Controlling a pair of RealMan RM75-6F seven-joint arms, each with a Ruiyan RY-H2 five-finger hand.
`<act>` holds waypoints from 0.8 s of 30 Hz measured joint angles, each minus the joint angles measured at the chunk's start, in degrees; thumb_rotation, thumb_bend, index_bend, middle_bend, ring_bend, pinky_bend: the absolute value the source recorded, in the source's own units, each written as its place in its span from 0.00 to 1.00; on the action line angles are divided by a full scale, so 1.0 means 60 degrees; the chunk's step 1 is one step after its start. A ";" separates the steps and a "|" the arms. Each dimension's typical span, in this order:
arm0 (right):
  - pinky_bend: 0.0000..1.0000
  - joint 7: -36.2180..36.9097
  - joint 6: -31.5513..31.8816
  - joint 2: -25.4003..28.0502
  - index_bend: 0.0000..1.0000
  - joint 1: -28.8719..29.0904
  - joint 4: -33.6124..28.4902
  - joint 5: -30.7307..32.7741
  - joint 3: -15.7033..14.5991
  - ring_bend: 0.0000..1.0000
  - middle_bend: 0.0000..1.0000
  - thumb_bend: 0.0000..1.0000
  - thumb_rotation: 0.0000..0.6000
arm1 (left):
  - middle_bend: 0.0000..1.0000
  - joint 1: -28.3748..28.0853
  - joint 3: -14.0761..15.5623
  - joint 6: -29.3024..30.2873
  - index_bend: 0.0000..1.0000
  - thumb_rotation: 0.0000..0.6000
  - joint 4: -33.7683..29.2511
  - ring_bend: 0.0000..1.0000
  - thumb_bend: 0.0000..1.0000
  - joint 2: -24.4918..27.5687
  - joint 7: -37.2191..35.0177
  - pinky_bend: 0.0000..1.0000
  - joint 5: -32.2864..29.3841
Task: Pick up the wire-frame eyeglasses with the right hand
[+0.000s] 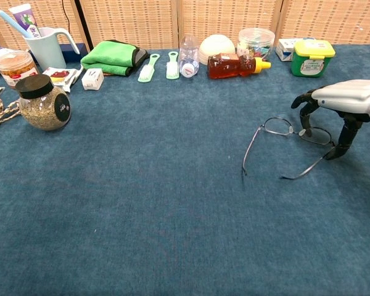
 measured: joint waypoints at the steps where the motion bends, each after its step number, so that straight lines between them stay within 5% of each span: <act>1: 0.00 -0.0004 0.0004 -0.0011 0.52 0.0004 0.0005 0.0024 0.0014 0.04 0.13 0.03 1.00 | 0.03 0.0003 0.0000 -0.0001 0.20 0.47 0.0001 0.06 0.25 0.0000 -0.0008 0.08 -0.0002; 24: 0.06 0.0052 -0.0007 -0.0684 0.67 0.0169 0.0897 0.0863 0.0459 0.15 0.25 0.04 1.00 | 0.03 0.0045 0.0000 0.0021 0.20 0.47 -0.0009 0.05 0.25 0.0001 -0.0010 0.08 -0.0013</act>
